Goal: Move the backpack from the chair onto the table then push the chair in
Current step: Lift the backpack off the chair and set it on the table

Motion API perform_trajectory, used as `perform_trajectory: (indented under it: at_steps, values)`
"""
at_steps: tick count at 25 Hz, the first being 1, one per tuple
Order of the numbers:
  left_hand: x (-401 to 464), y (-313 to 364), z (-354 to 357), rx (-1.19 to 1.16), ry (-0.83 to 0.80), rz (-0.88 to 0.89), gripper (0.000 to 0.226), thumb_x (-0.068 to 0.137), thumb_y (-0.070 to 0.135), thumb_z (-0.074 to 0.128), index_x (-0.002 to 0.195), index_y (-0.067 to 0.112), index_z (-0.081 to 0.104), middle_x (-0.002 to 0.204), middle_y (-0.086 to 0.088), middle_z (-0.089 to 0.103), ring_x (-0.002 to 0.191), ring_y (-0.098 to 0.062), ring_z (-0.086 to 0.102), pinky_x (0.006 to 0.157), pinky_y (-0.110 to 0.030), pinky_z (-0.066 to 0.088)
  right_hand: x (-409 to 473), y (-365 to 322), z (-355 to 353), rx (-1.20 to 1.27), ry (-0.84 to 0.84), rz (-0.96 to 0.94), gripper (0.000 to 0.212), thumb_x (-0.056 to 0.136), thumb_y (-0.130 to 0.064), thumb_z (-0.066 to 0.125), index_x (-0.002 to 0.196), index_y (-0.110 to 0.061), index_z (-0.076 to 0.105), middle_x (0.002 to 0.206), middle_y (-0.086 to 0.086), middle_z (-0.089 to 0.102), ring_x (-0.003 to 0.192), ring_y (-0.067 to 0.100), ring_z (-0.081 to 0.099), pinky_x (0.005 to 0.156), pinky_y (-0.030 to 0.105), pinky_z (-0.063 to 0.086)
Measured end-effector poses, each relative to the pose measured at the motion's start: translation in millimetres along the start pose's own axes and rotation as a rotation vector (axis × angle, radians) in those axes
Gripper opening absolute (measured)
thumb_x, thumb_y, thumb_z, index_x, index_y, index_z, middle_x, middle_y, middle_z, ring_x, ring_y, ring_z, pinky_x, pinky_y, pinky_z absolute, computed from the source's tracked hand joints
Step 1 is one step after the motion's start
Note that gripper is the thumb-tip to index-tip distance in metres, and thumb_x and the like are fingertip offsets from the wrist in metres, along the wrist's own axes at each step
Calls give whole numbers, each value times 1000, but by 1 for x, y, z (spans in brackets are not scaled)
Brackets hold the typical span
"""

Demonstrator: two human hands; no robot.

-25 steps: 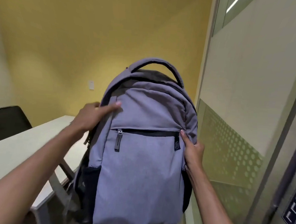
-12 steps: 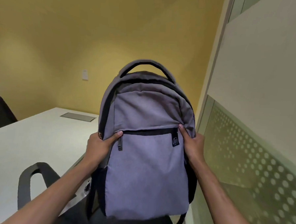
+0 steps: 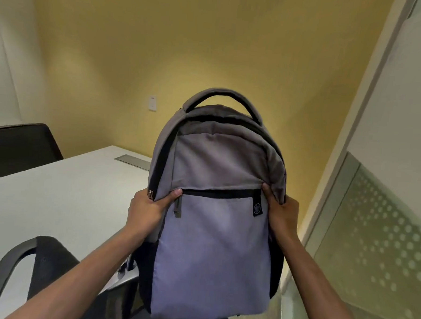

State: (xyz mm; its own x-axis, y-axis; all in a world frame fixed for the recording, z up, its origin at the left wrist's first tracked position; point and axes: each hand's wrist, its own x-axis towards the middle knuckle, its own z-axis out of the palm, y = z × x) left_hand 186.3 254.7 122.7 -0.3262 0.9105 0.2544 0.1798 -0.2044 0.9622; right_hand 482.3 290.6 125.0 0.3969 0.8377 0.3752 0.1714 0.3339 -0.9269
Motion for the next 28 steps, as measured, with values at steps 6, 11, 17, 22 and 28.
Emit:
perform_trajectory:
  at_steps: [6,11,17,22,28]
  values:
    - [37,-22,55,4,136,-31,77,56,66,77,111,12,71,103,-4,75,94,-26,69,86,-47,58,87,45,18,-27,-121,37,57,81,-49,72,57,0,57,48,1,59,40,6,48,39,20,35]
    - [53,-26,77,-1,206,-36,62,59,64,74,104,22,65,89,13,67,85,-12,64,70,-23,50,128,59,29,-63,-205,6,55,83,-51,69,54,-7,55,53,9,61,48,16,50,47,29,36]
    - [72,-15,77,7,194,-18,62,60,67,71,104,24,64,89,16,65,83,-9,63,66,-19,47,132,48,34,-51,-177,27,49,82,-52,70,57,-10,60,57,6,64,52,18,56,50,31,39]
    - [95,-23,84,21,192,-26,73,57,69,71,106,15,70,93,6,71,89,-18,68,72,-26,52,146,62,42,-49,-193,27,66,79,-57,68,72,8,65,69,24,68,60,31,60,56,45,48]
    - [142,-71,126,88,237,-129,71,54,74,71,100,20,72,92,4,74,86,-21,70,72,-34,57,203,140,68,-11,-248,100,64,72,-63,68,69,0,66,65,13,69,61,22,60,55,41,48]
